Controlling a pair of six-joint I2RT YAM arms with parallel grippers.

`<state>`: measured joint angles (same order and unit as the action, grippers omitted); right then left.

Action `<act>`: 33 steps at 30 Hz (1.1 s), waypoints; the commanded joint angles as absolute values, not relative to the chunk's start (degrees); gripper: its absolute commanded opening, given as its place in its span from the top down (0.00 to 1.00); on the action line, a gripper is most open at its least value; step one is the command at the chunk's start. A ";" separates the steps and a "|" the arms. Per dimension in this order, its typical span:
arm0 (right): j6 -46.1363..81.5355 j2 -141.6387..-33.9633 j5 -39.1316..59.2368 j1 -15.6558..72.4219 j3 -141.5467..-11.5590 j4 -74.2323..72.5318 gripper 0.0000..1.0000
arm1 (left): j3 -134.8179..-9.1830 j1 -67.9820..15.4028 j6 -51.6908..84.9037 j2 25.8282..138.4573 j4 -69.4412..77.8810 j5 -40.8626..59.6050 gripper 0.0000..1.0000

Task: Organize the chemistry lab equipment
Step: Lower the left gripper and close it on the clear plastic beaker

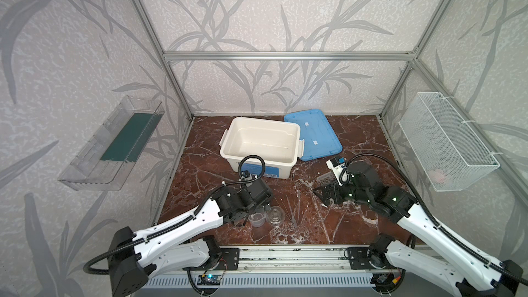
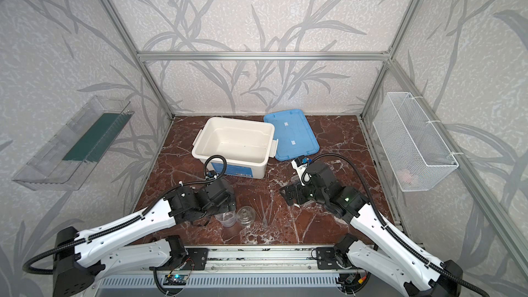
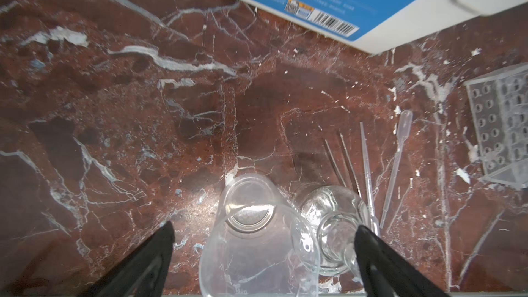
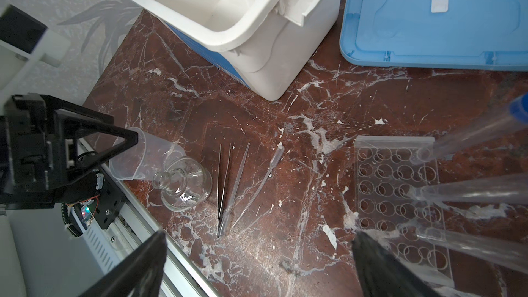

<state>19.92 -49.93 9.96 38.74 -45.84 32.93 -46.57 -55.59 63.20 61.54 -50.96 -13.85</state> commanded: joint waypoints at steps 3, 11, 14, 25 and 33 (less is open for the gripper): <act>20.04 -50.02 9.85 39.02 -44.92 32.40 0.01 | -46.29 -56.60 67.23 63.78 -51.50 -15.95 0.01; 20.46 -50.36 10.01 39.03 -43.99 31.19 0.01 | -42.55 -58.18 70.44 65.61 -49.65 -14.84 0.01; 20.99 -50.49 10.61 39.02 -43.60 30.58 0.01 | -41.60 -58.32 71.25 65.78 -49.21 -15.55 0.01; 20.74 -51.23 10.25 39.01 -42.93 30.12 0.01 | -40.95 -59.06 72.86 66.93 -47.38 -14.26 0.20; 20.80 -51.33 10.68 39.07 -43.09 30.23 0.01 | -43.01 -59.06 71.95 66.02 -51.34 -15.79 0.30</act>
